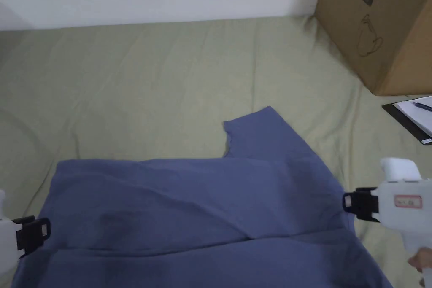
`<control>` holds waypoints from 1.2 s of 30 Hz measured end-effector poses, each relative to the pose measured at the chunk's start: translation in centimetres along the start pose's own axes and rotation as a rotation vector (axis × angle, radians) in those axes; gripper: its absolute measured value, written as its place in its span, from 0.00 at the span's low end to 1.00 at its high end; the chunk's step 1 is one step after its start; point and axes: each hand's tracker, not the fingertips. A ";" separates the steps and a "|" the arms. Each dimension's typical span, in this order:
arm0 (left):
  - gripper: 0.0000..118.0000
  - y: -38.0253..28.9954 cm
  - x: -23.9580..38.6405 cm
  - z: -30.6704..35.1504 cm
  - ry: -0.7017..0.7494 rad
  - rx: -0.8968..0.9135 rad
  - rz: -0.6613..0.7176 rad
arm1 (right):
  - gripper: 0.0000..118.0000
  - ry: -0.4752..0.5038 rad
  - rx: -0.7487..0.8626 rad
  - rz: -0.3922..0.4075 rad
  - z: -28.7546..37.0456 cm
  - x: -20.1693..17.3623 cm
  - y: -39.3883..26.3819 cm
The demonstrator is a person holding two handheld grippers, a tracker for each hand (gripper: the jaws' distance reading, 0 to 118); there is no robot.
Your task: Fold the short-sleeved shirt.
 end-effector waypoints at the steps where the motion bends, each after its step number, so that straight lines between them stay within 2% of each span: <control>1: 0.00 0.4 0.2 -0.4 0.002 -0.003 -0.015 | 0.04 0.004 0.005 0.006 -1.0 -0.1 1.2; 2: 0.00 0.7 0.3 -0.7 0.002 -0.007 -0.022 | 0.27 0.006 0.006 0.014 -2.1 -0.1 2.5; 3: 0.00 1.0 0.3 -1.1 0.002 -0.009 -0.025 | 0.36 -0.019 -0.011 0.026 -3.4 -0.3 3.9; 4: 0.00 1.1 0.3 -1.5 0.003 -0.014 -0.027 | 0.36 -0.051 -0.042 0.043 -4.9 -0.4 5.3; 5: 0.00 1.2 0.2 -1.8 0.006 -0.017 -0.026 | 0.65 -0.053 -0.053 0.055 -6.2 -0.5 6.4; 6: 0.00 1.2 0.1 -2.1 0.009 -0.022 -0.025 | 0.83 -0.051 -0.056 0.060 -7.7 -0.5 7.6; 8: 0.00 1.1 0.0 -2.6 0.015 -0.031 -0.024 | 0.75 -0.031 -0.062 0.059 -10.1 -0.4 9.8; 12: 0.00 0.9 -0.3 -3.5 0.031 -0.061 -0.023 | 0.76 -0.085 -0.144 0.065 -15.6 0.1 12.6; 14: 0.00 0.9 -0.5 -3.8 0.038 -0.071 -0.025 | 0.72 -0.082 -0.198 0.001 -17.7 0.7 13.1; 15: 0.00 0.9 -0.6 -4.0 0.044 -0.080 -0.028 | 0.72 -0.057 -0.222 -0.001 -18.3 0.8 13.2; 16: 0.00 1.0 -0.7 -4.3 0.053 -0.088 -0.032 | 0.70 -0.079 -0.212 0.022 -18.6 0.8 13.3; 18: 0.00 1.1 -0.9 -4.8 0.066 -0.096 -0.034 | 0.50 -0.106 -0.221 0.107 -17.9 0.3 13.2; 19: 0.00 1.3 -1.0 -4.9 0.071 -0.097 -0.032 | 0.36 -0.131 -0.216 0.138 -17.4 0.1 13.3; 20: 0.05 1.5 -1.1 -5.1 0.069 -0.096 -0.034 | 0.15 -0.138 -0.206 0.158 -16.9 0.2 13.4; 21: 0.18 1.8 -1.2 -5.3 0.069 -0.094 -0.035 | 0.00 -0.130 -0.198 0.161 -16.5 0.0 13.4; 22: 0.41 2.3 -1.3 -5.6 0.067 -0.091 -0.029 | 0.00 -0.093 -0.204 0.146 -16.5 0.4 13.5; 23: 0.68 2.8 -1.4 -6.0 0.066 -0.094 -0.025 | 0.00 -0.074 -0.219 0.084 -16.5 0.5 13.6; 24: 0.77 3.4 -1.2 -6.4 0.074 -0.098 -0.022 | 0.00 -0.081 -0.215 0.083 -16.7 0.7 13.6; 26: 0.79 5.0 -1.1 -6.9 0.064 -0.075 -0.041 | 0.00 -0.076 -0.214 0.056 -16.7 0.7 13.5; 31: 0.79 10.3 -1.8 -10.9 0.082 -0.071 -0.035 | 0.00 -0.090 -0.207 0.093 -16.9 0.6 13.4; 34: 0.79 12.9 -2.6 -14.5 0.068 -0.082 0.030 | 0.00 -0.099 -0.213 0.094 -16.9 0.0 13.3; 36: 0.79 13.6 -2.6 -16.5 0.108 -0.119 0.083 | 0.00 -0.105 -0.212 0.108 -17.0 -0.1 13.1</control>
